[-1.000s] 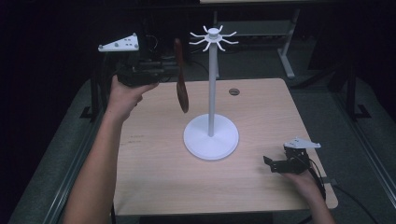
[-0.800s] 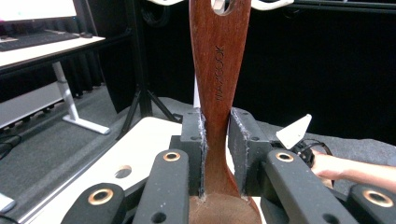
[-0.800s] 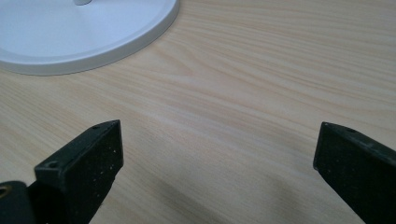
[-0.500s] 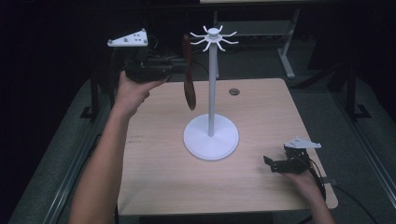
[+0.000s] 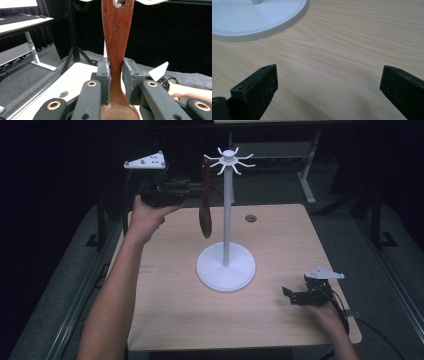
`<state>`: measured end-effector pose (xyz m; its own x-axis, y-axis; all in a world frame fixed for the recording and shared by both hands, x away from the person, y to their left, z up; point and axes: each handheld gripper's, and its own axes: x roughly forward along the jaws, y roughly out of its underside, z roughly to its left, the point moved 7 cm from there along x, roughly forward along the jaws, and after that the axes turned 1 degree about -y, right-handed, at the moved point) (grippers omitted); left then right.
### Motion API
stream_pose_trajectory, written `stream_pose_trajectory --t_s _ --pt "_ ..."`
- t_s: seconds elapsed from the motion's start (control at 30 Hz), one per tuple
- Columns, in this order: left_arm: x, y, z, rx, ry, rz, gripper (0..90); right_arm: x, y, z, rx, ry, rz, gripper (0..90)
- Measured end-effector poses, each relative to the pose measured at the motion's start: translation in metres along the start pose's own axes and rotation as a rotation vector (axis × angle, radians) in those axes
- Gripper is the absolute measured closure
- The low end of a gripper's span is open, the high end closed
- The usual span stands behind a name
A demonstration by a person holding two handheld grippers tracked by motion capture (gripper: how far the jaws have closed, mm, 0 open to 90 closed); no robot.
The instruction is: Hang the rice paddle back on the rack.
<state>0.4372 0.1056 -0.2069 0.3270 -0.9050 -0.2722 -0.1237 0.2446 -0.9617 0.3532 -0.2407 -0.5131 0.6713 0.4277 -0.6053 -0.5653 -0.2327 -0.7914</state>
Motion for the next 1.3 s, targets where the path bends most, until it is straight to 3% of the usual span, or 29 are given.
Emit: stream_pose_trajectory --t_s 0.27,0.57,1.03,1.3 --pt "0.01 0.001 -0.003 0.005 0.01 0.024 76.1 -0.001 0.0 0.0 0.003 0.0 -0.003 1.2" --pt "0.006 0.002 -0.002 0.015 -0.005 0.031 75.1 0.0 0.0 0.0 -0.002 -0.003 0.001 1.2" --pt "-0.006 0.011 -0.002 -0.01 -0.039 0.067 47.3 0.0 0.0 0.0 -0.004 -0.001 -0.001 1.2" --pt "-0.017 0.025 -0.001 -0.028 -0.109 0.121 34.9 -0.002 0.001 0.001 -0.02 -0.004 -0.003 1.2"
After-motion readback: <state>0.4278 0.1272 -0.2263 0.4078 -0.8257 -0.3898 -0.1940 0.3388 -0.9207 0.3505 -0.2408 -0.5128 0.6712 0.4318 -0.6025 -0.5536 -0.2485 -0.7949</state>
